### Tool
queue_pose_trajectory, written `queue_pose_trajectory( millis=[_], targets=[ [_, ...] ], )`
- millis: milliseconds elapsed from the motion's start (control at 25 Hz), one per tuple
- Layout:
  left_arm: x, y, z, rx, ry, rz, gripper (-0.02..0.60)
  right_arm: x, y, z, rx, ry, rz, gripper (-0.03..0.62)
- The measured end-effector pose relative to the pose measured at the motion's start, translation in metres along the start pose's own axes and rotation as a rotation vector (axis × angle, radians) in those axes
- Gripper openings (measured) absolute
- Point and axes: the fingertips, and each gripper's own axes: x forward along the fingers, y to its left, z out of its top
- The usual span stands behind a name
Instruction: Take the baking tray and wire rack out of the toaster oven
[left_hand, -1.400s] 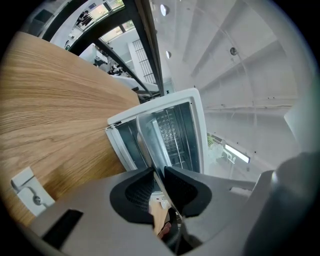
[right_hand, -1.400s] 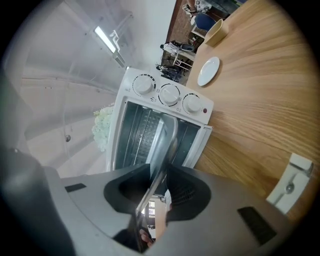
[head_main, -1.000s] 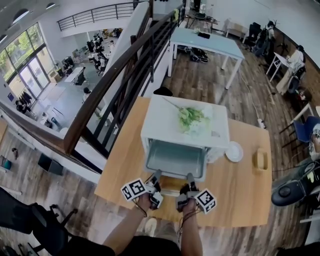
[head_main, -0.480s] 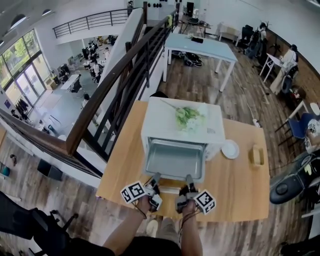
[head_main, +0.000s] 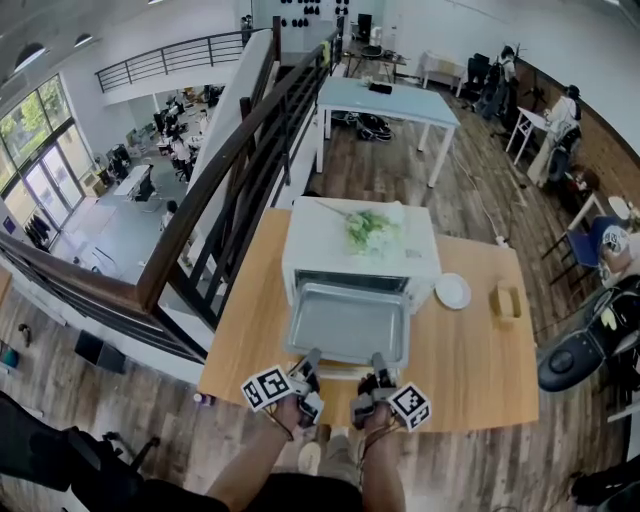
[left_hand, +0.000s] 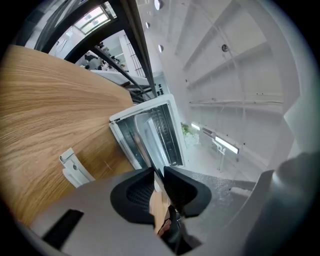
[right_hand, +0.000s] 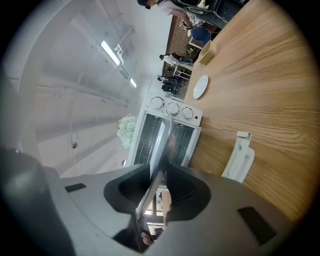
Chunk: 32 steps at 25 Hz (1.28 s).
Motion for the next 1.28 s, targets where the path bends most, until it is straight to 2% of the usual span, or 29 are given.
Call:
queue_pose_trajectory(
  millis=[520, 720, 920, 1080, 1280],
  targets=[
    [-0.009, -0.023, -0.041, 0.067, 0.091, -0.046, 0.057, -0.056, -0.009, 0.017, 0.021, -0.099, -0.009, 0.1],
    [-0.006, -0.026, -0.061, 0.058, 0.135, -0.063, 0.055, -0.077, -0.015, 0.028, 0.025, -0.147, -0.016, 0.095],
    [0.003, -0.032, -0.081, 0.091, 0.197, -0.08, 0.055, -0.098, -0.029, 0.041, 0.034, -0.206, -0.048, 0.097],
    [0.014, -0.037, -0.106, 0.071, 0.251, -0.091, 0.054, -0.116, -0.035, 0.056, 0.054, -0.256, -0.055, 0.097],
    [0.028, -0.054, -0.134, 0.107, 0.32, -0.118, 0.054, -0.143, -0.044, 0.08, 0.057, -0.323, -0.073, 0.098]
  ],
)
